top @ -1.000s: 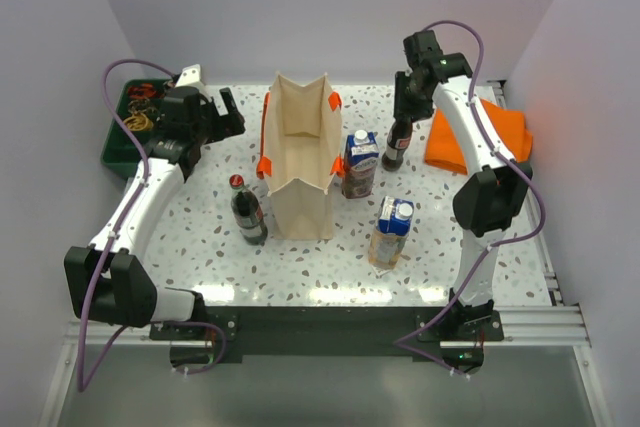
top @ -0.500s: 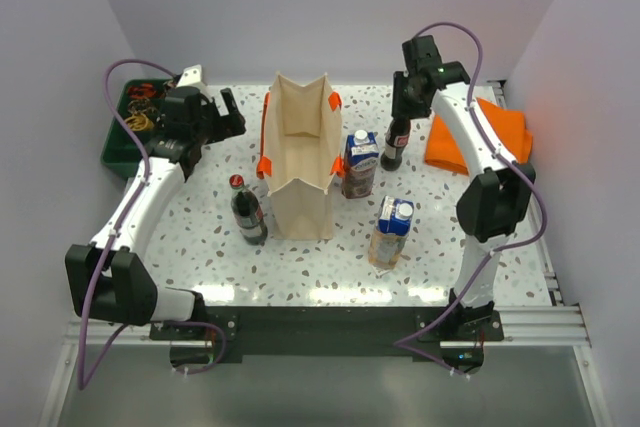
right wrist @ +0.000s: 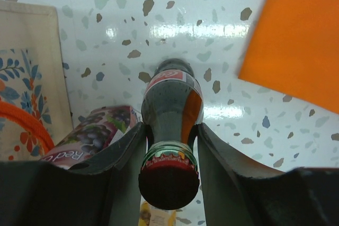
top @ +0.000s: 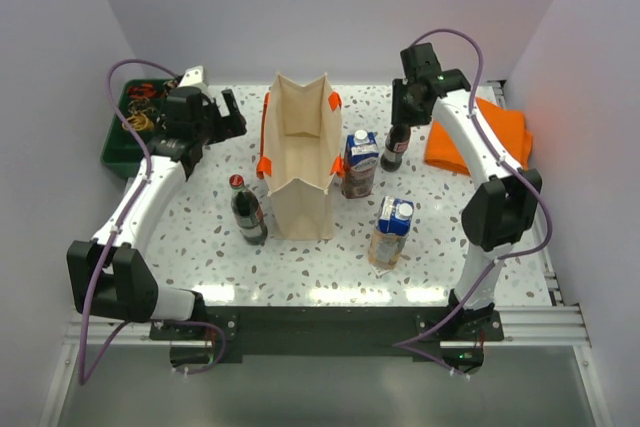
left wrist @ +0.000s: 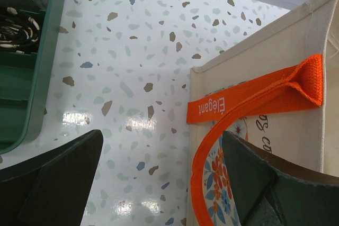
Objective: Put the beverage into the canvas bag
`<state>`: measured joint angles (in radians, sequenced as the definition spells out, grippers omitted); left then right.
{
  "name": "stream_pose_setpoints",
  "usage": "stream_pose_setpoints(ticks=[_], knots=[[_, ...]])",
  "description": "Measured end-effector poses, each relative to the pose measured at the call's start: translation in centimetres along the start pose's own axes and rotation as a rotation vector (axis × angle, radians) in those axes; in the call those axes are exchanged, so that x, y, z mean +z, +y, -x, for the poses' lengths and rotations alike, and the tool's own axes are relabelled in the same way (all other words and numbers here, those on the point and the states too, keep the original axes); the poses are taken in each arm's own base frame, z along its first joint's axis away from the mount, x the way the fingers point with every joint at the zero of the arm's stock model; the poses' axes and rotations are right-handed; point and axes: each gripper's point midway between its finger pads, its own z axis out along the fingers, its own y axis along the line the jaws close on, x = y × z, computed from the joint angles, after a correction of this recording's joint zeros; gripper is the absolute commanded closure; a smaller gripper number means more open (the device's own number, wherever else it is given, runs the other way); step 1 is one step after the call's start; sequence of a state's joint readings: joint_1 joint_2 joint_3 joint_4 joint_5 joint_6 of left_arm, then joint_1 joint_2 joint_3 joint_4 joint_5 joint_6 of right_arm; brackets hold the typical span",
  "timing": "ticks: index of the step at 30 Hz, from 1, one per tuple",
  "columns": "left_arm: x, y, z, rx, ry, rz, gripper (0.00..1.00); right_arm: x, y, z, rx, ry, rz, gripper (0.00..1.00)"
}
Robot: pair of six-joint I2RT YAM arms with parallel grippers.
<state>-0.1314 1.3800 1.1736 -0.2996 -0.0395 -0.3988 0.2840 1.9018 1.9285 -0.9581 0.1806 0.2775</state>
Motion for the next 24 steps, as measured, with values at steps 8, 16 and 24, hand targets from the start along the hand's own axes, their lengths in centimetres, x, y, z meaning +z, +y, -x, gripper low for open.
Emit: stream_pose_setpoints(ticks=[8, 16, 24], knots=[[0.1, -0.1, 0.0, 0.0, 0.0, -0.006, 0.0, -0.6, -0.2, -0.7, 0.001, 0.005, 0.0, 0.77], [0.3, 0.0, -0.3, -0.001, 0.007, -0.004, 0.0, -0.7, -0.2, -0.9, 0.004, 0.004, 0.001, 0.55], [0.3, 0.1, -0.6, 0.0, 0.013, -0.002, 0.0, -0.4, -0.3, -1.9, -0.002, 0.037, -0.007, 0.43]])
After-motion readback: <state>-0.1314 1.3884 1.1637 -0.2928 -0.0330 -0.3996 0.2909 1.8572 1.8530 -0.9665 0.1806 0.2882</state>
